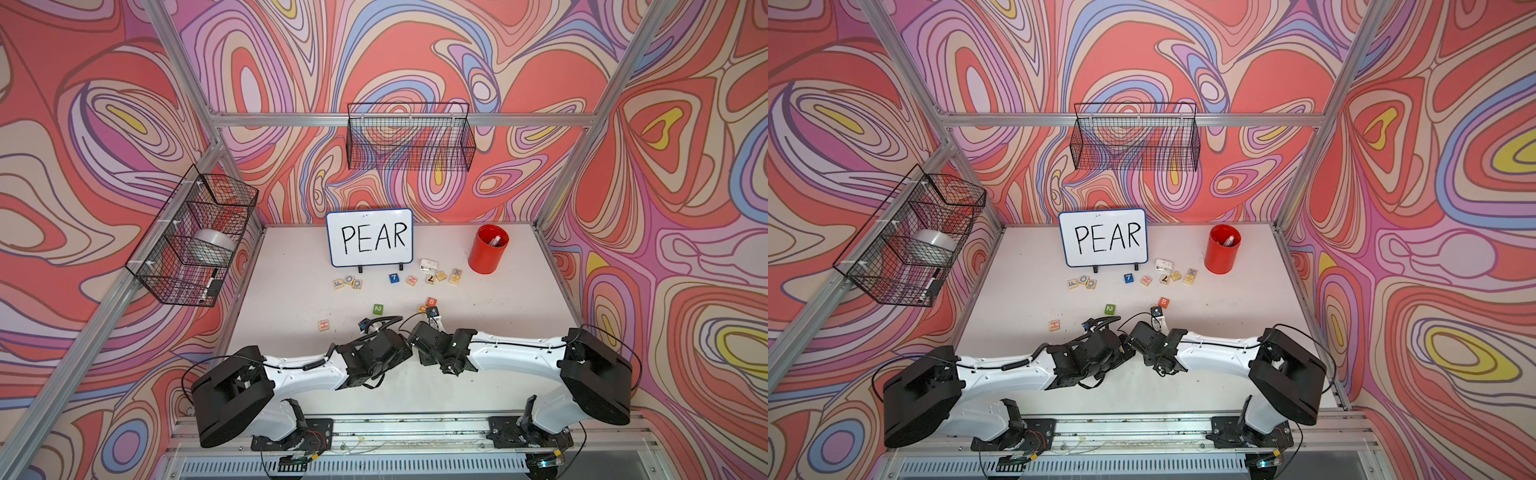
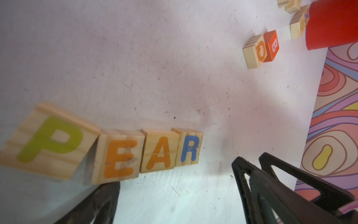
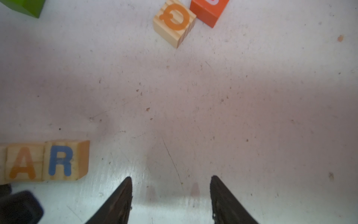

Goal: Spell the uppercase word “pear” with letter blocks
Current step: Adjust the letter block at the center of the board, then adjust the letter blocks at the center of the board.

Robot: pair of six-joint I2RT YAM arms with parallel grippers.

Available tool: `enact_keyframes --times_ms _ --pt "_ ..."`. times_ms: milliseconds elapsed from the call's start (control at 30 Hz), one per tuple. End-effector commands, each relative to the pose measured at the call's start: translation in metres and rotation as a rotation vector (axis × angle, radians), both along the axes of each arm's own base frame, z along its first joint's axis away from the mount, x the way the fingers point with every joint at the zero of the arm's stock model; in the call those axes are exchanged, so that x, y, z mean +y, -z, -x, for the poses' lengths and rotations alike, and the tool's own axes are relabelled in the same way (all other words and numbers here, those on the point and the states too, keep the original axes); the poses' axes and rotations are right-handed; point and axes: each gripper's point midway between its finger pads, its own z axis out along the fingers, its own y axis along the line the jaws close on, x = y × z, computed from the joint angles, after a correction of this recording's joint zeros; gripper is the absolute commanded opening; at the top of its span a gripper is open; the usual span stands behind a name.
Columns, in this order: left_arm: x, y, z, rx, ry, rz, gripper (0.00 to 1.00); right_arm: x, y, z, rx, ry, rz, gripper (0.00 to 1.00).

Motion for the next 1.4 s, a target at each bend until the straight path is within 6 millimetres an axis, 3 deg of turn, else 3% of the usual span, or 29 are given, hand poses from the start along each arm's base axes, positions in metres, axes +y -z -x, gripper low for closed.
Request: enact_keyframes --times_ms 0,233,433,633,933,1367 --pt "0.003 0.007 0.001 0.015 0.010 -0.045 1.00 -0.003 -0.001 0.001 -0.012 0.007 0.005 0.66" --pt "0.008 -0.004 0.001 0.007 0.009 -0.072 1.00 0.000 0.000 0.001 -0.011 0.001 -0.004 0.66" --pt "0.016 -0.029 0.004 -0.025 0.023 -0.077 1.00 0.008 0.004 -0.001 -0.003 -0.010 -0.020 0.66" --pt "0.043 -0.053 -0.001 -0.104 0.029 -0.176 1.00 0.017 0.010 -0.001 0.011 -0.023 -0.039 0.66" --pt "0.080 -0.032 -0.012 -0.068 -0.004 -0.277 1.00 0.035 0.016 -0.007 0.023 -0.055 -0.046 0.66" --pt "0.067 -0.015 -0.026 -0.074 0.109 -0.326 1.00 0.042 0.022 -0.010 0.029 -0.051 -0.055 0.66"
